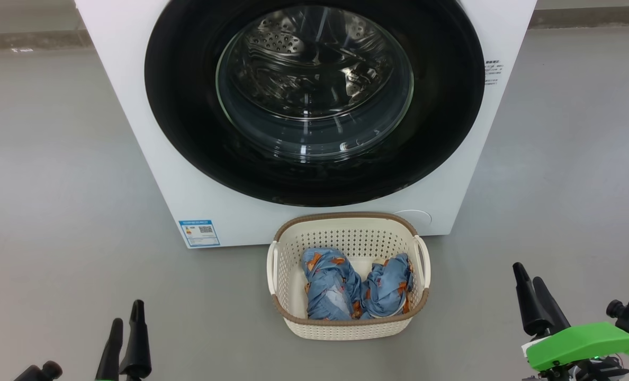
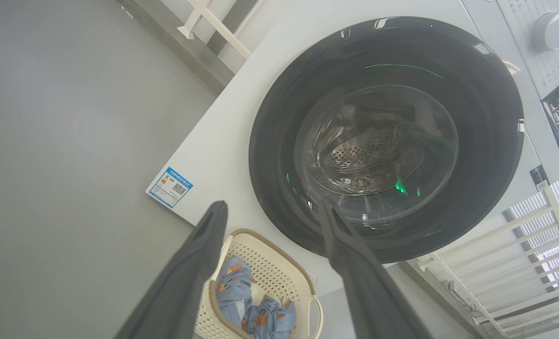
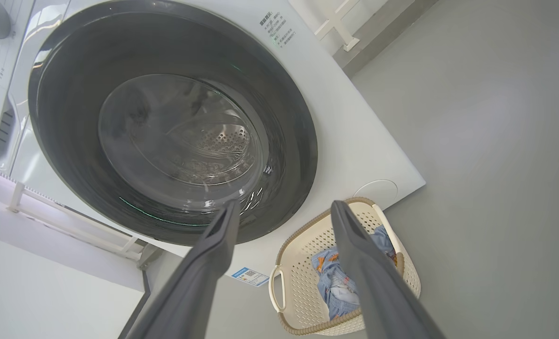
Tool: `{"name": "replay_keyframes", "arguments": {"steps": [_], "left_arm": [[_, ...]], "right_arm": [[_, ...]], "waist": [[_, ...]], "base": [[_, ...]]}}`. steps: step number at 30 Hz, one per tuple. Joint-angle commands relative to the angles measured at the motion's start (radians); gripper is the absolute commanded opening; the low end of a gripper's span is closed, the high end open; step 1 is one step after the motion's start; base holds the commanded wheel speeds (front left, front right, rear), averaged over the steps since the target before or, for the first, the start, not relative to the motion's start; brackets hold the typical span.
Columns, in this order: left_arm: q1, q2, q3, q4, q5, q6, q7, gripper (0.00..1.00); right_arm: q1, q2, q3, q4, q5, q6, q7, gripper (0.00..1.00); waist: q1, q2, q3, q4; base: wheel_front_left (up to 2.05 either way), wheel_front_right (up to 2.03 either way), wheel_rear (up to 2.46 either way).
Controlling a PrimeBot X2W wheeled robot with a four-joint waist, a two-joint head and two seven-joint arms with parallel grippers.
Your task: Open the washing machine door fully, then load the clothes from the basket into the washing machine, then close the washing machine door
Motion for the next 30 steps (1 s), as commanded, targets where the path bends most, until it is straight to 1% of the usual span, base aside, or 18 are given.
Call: {"name": "replay_keyframes", "arguments": {"steps": [1,19,20,30], "left_arm": [[-0.030,0.024,0.014,-0.032,0.041,-0.001,-0.015,1.00],[-0.027,0.033,-0.001,-0.041,0.245,-0.001,-0.066,1.00],[-0.027,0.035,-0.001,-0.041,0.278,-0.001,-0.074,1.00],[-0.030,0.039,-0.002,-0.044,0.399,-0.001,-0.103,1.00]], "right_arm": [[-0.048,-0.023,0.019,-0.031,-0.045,0.004,-0.015,1.00],[-0.044,-0.037,0.052,-0.043,-0.231,0.004,-0.067,1.00],[-0.044,-0.038,0.055,-0.046,-0.264,0.005,-0.075,1.00],[-0.041,-0.044,0.068,-0.053,-0.369,0.005,-0.104,1.00]], "waist": [[0.0000,0.0000,0.000,0.001],[0.0000,0.0000,-0.004,0.010],[0.0000,0.0000,-0.006,0.010],[0.0000,0.0000,-0.008,0.014]], "base": [[0.00,0.00,0.00],[0.00,0.00,0.00],[0.00,0.00,0.00],[0.00,0.00,0.00]]}}
